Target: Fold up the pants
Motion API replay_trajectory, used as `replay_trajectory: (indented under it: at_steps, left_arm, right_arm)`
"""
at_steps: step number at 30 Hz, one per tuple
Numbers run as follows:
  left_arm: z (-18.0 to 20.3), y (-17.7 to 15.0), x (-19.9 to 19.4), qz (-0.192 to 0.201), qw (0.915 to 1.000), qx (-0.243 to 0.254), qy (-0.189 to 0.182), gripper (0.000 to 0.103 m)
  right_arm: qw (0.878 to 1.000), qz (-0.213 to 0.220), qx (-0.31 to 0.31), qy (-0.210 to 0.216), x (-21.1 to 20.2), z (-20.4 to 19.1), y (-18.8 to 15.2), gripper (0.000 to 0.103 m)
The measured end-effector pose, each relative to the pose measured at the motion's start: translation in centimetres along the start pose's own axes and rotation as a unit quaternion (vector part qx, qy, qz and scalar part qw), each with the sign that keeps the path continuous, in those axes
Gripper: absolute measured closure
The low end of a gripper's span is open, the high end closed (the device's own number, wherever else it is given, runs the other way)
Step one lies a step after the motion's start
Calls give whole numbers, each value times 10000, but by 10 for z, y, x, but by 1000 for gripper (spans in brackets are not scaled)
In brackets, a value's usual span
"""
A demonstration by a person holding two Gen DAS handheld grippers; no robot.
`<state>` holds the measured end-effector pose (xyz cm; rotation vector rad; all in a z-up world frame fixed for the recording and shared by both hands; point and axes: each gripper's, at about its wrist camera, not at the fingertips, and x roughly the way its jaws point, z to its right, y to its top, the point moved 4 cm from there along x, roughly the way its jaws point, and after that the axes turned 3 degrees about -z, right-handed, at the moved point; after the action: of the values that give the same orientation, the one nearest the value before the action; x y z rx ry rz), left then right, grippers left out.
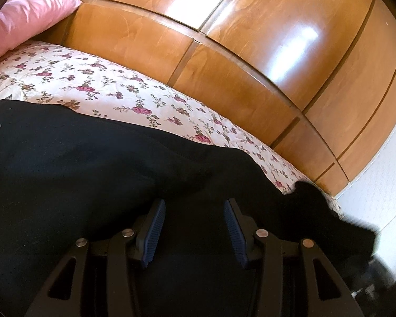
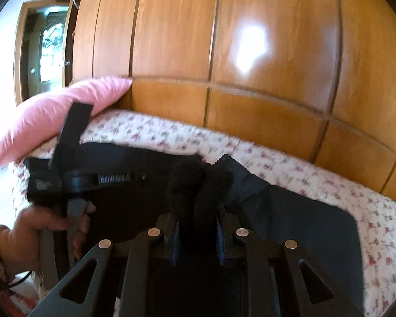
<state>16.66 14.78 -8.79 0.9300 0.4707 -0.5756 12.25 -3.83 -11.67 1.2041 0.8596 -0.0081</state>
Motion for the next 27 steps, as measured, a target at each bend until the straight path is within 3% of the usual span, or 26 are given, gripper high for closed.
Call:
replay_trajectory:
  at_steps: [3, 5, 6, 8, 10, 15, 17, 19, 22, 27]
  left_arm:
    - [-2, 0, -1, 13, 10000, -60, -39, 56]
    - [-2, 0, 0, 9, 10000, -62, -38, 56]
    - [-2, 0, 0, 8, 10000, -65, -41, 56]
    - [-2, 0, 0, 4, 10000, -79, -51, 56]
    - [-2, 0, 0, 8, 9999, -102, -79, 56]
    - [-4, 1, -1, 30, 9998, -147, -103, 56]
    - [-3, 1, -1, 29, 9999, -140, -96, 56]
    - [-3, 1, -2, 34, 9998, -152, -99, 56]
    - [-3, 1, -2, 36, 9998, -153, -87, 56]
    - [-4, 0, -3, 42, 9998, -177, -100, 56]
  right_arm:
    - [9973, -653, 140, 300, 33, -3, -23, 80]
    - [9972, -562, 233, 433, 36, -3, -32, 74]
    - [9967, -562, 248, 531, 34, -2, -31, 70]
    - [9936, -583, 359, 894, 31, -4, -30, 42]
    - [9918, -575, 389, 1071, 25, -7, -31, 38]
    - [9914, -396, 481, 1152, -3, 4, -35, 41]
    - [9914, -187, 799, 1021, -21, 24, -33, 50]
    - [9910, -37, 1112, 739, -34, 49, -31, 59]
    - [9899, -112, 1413, 2, -41, 89, -34, 79]
    - [9791, -263, 1875, -745, -48, 138, -47, 80]
